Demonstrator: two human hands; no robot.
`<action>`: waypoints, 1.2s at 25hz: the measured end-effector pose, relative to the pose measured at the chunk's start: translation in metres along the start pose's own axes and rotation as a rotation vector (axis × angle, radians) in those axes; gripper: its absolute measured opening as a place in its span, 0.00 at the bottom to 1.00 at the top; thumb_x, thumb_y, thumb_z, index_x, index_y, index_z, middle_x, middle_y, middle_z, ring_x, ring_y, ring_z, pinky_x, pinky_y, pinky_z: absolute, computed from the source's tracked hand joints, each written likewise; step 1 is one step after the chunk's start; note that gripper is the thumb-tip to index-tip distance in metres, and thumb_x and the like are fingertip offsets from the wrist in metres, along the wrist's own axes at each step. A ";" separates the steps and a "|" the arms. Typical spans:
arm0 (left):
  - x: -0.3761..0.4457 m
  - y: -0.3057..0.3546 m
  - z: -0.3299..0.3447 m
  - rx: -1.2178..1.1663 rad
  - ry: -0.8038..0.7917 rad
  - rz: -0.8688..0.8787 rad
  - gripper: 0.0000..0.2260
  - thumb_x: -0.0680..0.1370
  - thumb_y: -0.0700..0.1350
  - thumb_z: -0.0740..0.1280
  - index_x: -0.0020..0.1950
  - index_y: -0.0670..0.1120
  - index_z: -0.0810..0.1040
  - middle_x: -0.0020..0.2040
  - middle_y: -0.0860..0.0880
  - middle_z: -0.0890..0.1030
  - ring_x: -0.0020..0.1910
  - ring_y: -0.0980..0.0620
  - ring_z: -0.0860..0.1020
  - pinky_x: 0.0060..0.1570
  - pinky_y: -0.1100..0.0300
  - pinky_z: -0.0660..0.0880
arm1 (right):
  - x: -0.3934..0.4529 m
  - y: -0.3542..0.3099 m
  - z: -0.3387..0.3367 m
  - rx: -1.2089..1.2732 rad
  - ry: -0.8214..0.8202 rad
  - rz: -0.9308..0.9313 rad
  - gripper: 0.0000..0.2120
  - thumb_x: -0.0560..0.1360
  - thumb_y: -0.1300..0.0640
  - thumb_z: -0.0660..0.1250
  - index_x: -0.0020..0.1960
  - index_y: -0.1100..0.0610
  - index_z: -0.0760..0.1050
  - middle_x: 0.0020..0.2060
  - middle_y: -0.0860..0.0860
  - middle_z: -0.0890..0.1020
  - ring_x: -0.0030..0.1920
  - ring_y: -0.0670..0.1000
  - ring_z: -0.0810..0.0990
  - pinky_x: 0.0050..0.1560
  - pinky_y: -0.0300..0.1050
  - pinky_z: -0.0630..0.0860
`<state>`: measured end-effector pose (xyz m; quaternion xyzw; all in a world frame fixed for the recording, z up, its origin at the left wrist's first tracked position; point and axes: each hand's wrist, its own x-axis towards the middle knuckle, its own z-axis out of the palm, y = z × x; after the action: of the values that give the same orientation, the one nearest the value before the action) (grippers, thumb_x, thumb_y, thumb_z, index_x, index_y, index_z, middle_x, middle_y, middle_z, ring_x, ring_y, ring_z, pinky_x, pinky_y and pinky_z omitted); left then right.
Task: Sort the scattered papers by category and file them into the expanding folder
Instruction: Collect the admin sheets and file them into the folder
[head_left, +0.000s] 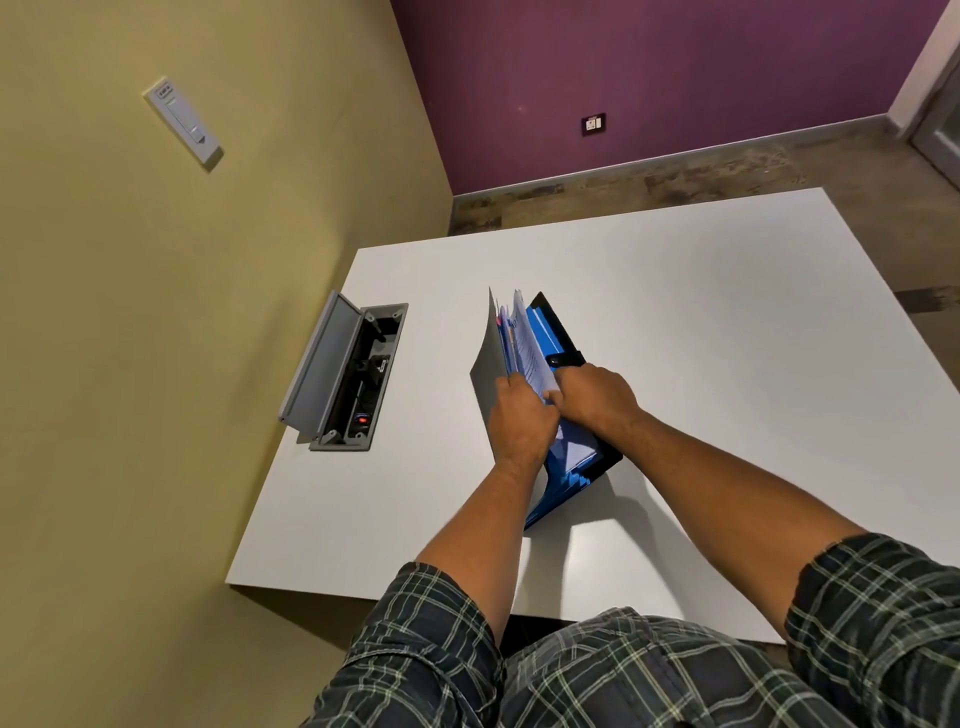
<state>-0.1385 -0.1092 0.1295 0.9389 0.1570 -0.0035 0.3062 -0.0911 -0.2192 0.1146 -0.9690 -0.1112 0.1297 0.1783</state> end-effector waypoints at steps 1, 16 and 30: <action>-0.002 0.001 0.001 0.001 0.002 0.006 0.20 0.79 0.53 0.65 0.66 0.42 0.73 0.59 0.43 0.74 0.53 0.43 0.79 0.42 0.56 0.72 | 0.001 0.000 0.000 0.009 0.036 0.010 0.11 0.80 0.48 0.63 0.47 0.56 0.76 0.39 0.50 0.77 0.40 0.52 0.76 0.37 0.43 0.68; -0.007 0.021 0.006 0.068 -0.055 0.026 0.18 0.76 0.41 0.68 0.65 0.42 0.72 0.61 0.44 0.73 0.50 0.45 0.79 0.40 0.56 0.73 | 0.017 0.004 -0.004 -0.008 -0.019 -0.023 0.16 0.79 0.57 0.64 0.32 0.53 0.70 0.31 0.51 0.76 0.35 0.53 0.77 0.31 0.42 0.65; 0.001 0.023 0.010 0.041 -0.095 0.027 0.20 0.76 0.47 0.71 0.64 0.42 0.69 0.59 0.43 0.72 0.54 0.46 0.78 0.39 0.58 0.71 | 0.017 0.060 -0.016 0.028 0.436 0.177 0.16 0.83 0.46 0.59 0.66 0.47 0.78 0.50 0.54 0.86 0.47 0.57 0.84 0.42 0.46 0.75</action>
<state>-0.1294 -0.1326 0.1344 0.9459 0.1295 -0.0469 0.2939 -0.0607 -0.2746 0.1030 -0.9775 0.0171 -0.0663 0.1996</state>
